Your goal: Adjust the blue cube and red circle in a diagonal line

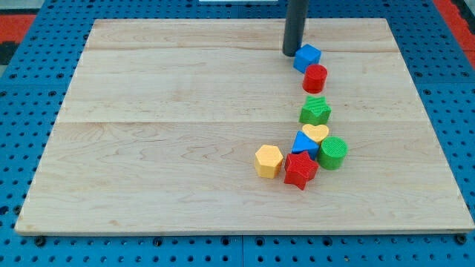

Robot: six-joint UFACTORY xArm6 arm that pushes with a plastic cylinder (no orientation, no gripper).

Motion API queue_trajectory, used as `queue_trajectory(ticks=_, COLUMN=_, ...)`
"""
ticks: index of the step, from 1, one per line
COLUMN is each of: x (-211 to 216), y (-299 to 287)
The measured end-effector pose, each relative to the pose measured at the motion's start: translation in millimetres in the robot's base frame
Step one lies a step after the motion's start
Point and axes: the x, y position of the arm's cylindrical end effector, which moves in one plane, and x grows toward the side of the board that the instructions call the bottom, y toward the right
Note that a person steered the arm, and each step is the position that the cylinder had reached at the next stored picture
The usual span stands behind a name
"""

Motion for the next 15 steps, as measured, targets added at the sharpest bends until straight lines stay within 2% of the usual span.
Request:
queue_trajectory(ticks=1, x=-10.4, y=-66.0)
queue_trajectory(ticks=2, x=48.5, y=-83.8)
queue_trajectory(ticks=3, x=49.2, y=-17.9)
queue_trajectory(ticks=4, x=26.5, y=9.7)
queue_trajectory(ticks=6, x=-36.5, y=-3.0)
queue_trajectory(ticks=7, x=-45.9, y=85.6)
queue_trajectory(ticks=8, x=-2.7, y=170.0)
queue_trajectory(ticks=9, x=16.9, y=135.6)
queue_trajectory(ticks=11, x=13.5, y=70.8)
queue_trajectory(ticks=13, x=18.6, y=72.0)
queue_trajectory(ticks=14, x=62.8, y=89.7)
queue_trajectory(ticks=15, x=74.8, y=61.8)
